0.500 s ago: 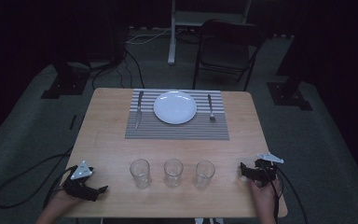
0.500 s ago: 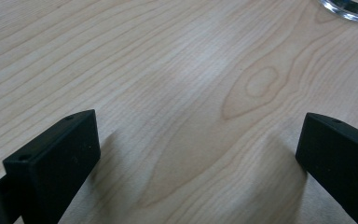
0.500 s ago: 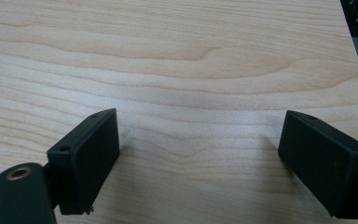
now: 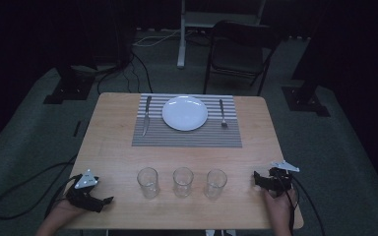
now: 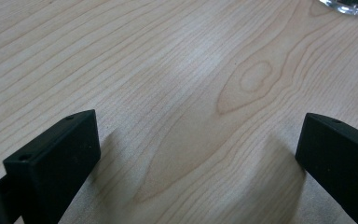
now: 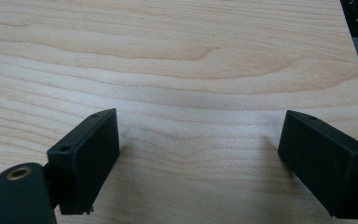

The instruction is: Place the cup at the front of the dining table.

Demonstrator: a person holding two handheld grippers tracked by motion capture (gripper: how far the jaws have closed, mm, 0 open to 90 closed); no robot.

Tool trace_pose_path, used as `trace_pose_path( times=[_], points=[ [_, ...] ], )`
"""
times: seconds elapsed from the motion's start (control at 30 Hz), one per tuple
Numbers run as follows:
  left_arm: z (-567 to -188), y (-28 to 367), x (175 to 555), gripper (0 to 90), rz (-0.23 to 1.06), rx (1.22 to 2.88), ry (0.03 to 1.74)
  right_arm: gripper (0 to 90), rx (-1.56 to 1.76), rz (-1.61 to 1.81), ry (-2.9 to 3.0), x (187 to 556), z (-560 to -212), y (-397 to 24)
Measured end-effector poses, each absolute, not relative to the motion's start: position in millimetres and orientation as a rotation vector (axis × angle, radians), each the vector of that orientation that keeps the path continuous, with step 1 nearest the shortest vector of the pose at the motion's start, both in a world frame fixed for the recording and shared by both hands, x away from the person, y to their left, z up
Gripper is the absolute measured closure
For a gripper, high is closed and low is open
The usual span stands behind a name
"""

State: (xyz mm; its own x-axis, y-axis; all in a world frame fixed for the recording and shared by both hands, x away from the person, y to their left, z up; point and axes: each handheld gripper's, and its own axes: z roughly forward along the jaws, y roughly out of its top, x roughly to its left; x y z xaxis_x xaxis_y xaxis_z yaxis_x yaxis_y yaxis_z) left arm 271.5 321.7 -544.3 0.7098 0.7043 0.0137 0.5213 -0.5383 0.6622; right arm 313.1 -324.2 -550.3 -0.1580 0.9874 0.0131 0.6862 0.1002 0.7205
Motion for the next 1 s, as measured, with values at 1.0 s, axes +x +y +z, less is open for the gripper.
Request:
trace_pose_path(
  times=[1.0],
  points=[
    [-538, 279, 272, 5.1, 0.244, 2.255, 0.748, 12.2, 1.631, 0.823, 1.902, 313, -550, -324]
  ],
)
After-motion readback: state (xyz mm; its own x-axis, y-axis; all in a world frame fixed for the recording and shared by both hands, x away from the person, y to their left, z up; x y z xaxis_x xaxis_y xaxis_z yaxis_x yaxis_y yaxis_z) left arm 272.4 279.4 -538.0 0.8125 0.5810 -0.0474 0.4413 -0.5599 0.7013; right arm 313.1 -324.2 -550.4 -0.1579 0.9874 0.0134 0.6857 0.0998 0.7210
